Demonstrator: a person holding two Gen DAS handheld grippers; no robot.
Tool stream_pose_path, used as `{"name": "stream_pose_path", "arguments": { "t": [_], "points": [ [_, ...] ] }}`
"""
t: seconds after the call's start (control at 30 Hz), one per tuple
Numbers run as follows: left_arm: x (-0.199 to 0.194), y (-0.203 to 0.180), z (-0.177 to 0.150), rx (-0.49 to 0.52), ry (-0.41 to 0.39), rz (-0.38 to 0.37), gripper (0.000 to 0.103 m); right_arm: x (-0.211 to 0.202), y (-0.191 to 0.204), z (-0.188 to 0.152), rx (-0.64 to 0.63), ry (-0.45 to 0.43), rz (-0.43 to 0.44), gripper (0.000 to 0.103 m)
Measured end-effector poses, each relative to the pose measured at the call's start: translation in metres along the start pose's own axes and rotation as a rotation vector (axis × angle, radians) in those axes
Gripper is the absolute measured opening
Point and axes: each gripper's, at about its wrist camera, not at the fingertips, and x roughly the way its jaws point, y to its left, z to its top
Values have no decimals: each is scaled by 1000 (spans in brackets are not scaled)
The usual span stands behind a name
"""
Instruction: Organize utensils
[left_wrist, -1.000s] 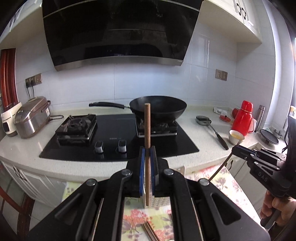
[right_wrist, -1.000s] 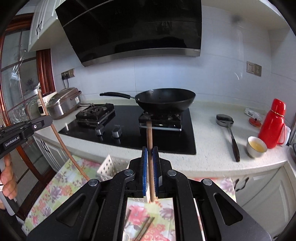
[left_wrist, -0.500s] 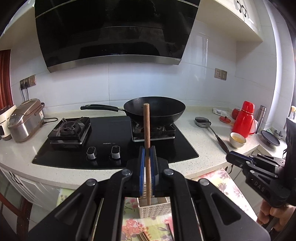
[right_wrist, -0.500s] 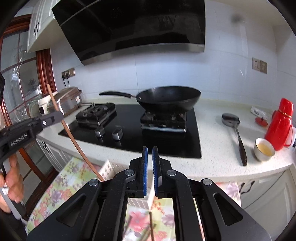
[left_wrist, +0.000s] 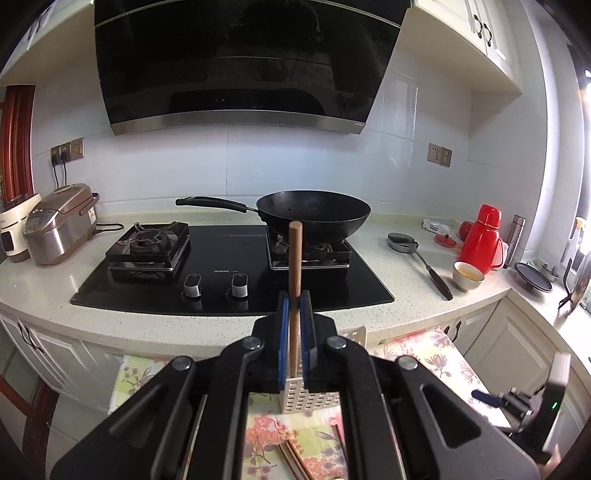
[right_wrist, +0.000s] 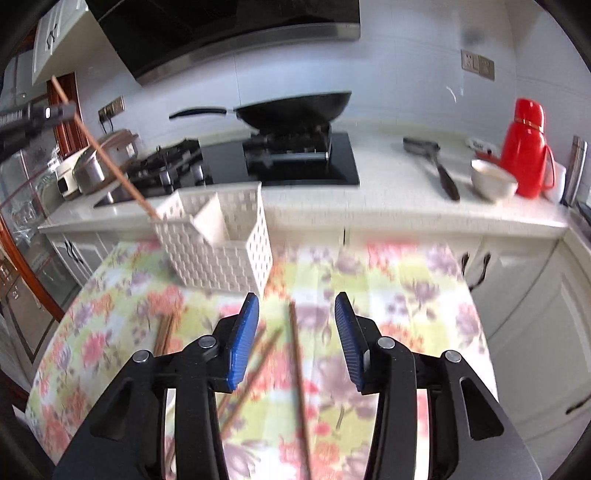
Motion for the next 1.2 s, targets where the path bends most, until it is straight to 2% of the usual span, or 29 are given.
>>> {"name": "stream_pose_path", "arguments": {
  "t": [0.13, 0.27, 0.4, 0.47, 0.6, 0.77, 0.9, 1.07, 1.2],
  "points": [
    [-16, -1, -9, 3, -8, -2, 6, 8, 3, -41, -21, 45, -39, 41],
    [-33, 3, -17, -4, -15, 2, 6, 28, -4, -81, 5, 136, -28, 41],
    [-41, 4, -21, -2, -14, 14, 6, 41, -5, -105, -6, 181, -51, 40],
    [-43, 2, -22, 3, -14, 15, 6, 47, -9, -109, 6, 192, -63, 37],
    [-45, 1, -25, 6, -15, 17, 6, 62, -23, -114, 29, 225, -68, 24],
    [-41, 2, -24, -1, -7, 19, 6, 64, -19, -116, -20, 228, -69, 23],
    [-39, -1, -26, 1, -1, 17, 6, 63, -21, -117, -30, 226, -72, 7],
    [-38, -2, -27, 2, 2, 11, 6, 56, -21, -116, -20, 218, -42, 6],
    [-37, -1, -27, 4, 4, 12, 6, 27, -19, -102, -20, 138, -30, 6]
  ]
}}
